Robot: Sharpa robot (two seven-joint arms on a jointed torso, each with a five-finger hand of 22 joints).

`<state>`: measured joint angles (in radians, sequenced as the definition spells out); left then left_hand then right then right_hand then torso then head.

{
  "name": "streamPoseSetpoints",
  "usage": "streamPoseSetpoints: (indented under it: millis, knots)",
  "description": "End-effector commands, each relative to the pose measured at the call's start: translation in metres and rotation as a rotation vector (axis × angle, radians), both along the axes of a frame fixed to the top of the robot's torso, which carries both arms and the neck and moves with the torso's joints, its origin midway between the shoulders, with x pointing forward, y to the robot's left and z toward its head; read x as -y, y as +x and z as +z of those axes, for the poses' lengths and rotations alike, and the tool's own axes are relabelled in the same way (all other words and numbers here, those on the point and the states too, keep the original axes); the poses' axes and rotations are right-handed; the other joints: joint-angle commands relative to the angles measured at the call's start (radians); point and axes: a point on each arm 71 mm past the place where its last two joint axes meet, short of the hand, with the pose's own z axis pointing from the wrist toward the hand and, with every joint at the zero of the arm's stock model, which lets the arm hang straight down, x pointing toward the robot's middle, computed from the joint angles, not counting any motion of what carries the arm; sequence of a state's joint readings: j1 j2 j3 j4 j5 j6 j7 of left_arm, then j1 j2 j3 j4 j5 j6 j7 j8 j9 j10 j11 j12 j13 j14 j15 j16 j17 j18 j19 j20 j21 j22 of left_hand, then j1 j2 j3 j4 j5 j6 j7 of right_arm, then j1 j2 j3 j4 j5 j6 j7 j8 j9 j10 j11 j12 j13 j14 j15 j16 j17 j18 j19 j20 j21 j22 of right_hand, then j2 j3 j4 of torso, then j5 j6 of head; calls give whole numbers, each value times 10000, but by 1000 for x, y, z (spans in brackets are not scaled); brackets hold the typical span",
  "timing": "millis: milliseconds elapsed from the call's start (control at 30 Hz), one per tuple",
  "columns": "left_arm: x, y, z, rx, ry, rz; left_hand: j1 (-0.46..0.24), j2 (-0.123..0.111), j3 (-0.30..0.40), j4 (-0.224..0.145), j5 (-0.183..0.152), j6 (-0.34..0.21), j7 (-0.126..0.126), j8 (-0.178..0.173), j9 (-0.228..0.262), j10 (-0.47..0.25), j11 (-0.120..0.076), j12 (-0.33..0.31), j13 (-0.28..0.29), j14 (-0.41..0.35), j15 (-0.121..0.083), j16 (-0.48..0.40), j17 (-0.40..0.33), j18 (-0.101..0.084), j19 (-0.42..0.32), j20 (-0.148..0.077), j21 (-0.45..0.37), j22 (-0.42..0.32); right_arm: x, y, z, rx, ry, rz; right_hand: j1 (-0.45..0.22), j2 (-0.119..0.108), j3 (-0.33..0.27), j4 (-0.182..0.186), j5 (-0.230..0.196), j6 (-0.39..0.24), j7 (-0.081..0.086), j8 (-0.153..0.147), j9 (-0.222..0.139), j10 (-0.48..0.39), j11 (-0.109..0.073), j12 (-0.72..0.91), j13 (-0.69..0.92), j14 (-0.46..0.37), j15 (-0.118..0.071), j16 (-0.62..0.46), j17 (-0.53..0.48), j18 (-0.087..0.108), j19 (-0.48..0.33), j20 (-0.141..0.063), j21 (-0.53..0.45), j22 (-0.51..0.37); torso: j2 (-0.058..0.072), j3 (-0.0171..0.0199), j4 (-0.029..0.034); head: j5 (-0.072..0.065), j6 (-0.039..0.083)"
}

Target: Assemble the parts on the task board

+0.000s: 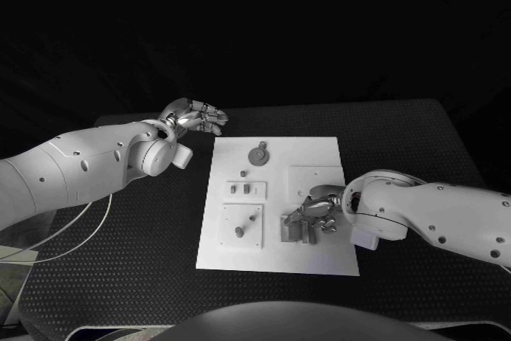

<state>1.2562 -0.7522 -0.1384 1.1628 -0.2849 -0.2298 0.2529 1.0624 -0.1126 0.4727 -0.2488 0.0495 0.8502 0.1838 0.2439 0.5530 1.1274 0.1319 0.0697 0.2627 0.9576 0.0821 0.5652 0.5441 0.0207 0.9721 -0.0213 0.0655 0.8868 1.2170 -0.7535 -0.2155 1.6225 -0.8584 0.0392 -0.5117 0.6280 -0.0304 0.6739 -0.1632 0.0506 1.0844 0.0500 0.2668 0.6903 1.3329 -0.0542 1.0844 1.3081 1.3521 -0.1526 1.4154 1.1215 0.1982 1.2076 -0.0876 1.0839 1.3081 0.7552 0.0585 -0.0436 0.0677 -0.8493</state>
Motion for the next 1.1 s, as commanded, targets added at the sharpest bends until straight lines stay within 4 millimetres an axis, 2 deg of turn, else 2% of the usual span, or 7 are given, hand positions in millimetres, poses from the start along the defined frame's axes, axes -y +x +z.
streamPoseSetpoints:
  millis: [33, 433, 600, 767, 800, 900, 1100]
  knots:
    - [2, 0, 1, 25, -47, -163, -113, 16, 16, 55, 27, -25, 7, 55, -14, -5, 65, -12, -15, 86, 9, -61, 15, 12, 5, 54, 34, -9, 1, -1, -3, -91, -151, 98, -55, 63, 64, 67, 33, 303, 65, -45, -17, -78, 1, -73, 74, -17, -34, 24, -9, 636, -12, -18, -38, 151, 2, -3, 5, 9, -4]
    - [2, 0, 1, 40, -54, -166, -110, 17, 22, 62, 27, -27, 10, 56, -16, -7, 65, -12, -19, 87, 9, -69, 25, 13, 4, 53, 35, -13, 1, 0, -5, -125, -225, 111, -71, 42, 85, 54, 33, 290, 69, -59, -24, -111, 5, -121, 48, -37, -34, 11, -46, 636, -19, -21, -40, 151, -1, -6, -2, 54, -66]
    - [2, -1, 1, 37, -53, -163, -109, 15, 24, 65, 27, -28, 11, 56, -17, -8, 65, -12, -20, 88, 9, -73, 29, 13, 3, 53, 35, -14, 1, 1, -7, -88, -259, 63, -76, -51, 110, -6, 32, 271, 77, -79, -33, -155, 12, -171, 20, -60, -31, -3, -88, 636, -27, -26, -41, 151, -2, -3, 7, 67, -88]
    - [1, -1, 1, 37, -52, -160, -109, 15, 25, 67, 27, -28, 11, 56, -18, -8, 65, -12, -21, 88, 9, -75, 32, 13, 3, 54, 36, -15, 1, 1, -8, -111, -288, 39, -124, -256, 125, -34, 32, 228, 93, -114, -49, -264, 27, -331, -67, -103, -22, -37, -170, 636, -36, -28, -54, 142, -4, -6, -1, 83, -90]
    - [1, -1, 1, 37, -54, -163, -110, 16, 25, 69, 27, -28, 11, 57, -18, -8, 65, -12, -21, 88, 9, -76, 33, 13, 3, 54, 36, -15, 0, 0, -8, -115, -300, 50, -171, -448, 100, -33, 36, 211, 98, -126, -54, -307, 36, -395, -102, -122, -18, -52, -203, 636, -40, -26, -59, 138, -4, -6, -1, 83, -90]
    - [2, -1, 1, 37, -55, -168, -111, 15, 25, 72, 27, -27, 10, 57, -18, -9, 66, -12, -22, 88, 9, -78, 35, 13, 2, 55, 35, -16, 0, 0, -9, -143, -327, 96, -188, -659, 195, 64, 33, 210, 102, -137, -57, -323, 36, -406, -119, -138, -16, -74, -251, 636, -27, -39, -81, 119, -2, -7, -3, 86, -101]
    - [2, -1, 1, 19, -68, -207, -112, 14, 26, 76, 27, -27, 10, 58, -19, -9, 66, -11, -24, 88, 10, -82, 40, 12, 0, 55, 35, -18, 0, -1, -10, -161, -344, 97, -212, -914, 300, 232, 31, 199, 107, -153, -59, -366, 40, -461, -165, -158, -14, -98, -317, 636, -5, -49, -103, 103, -3, -4, -5, 91, -106]
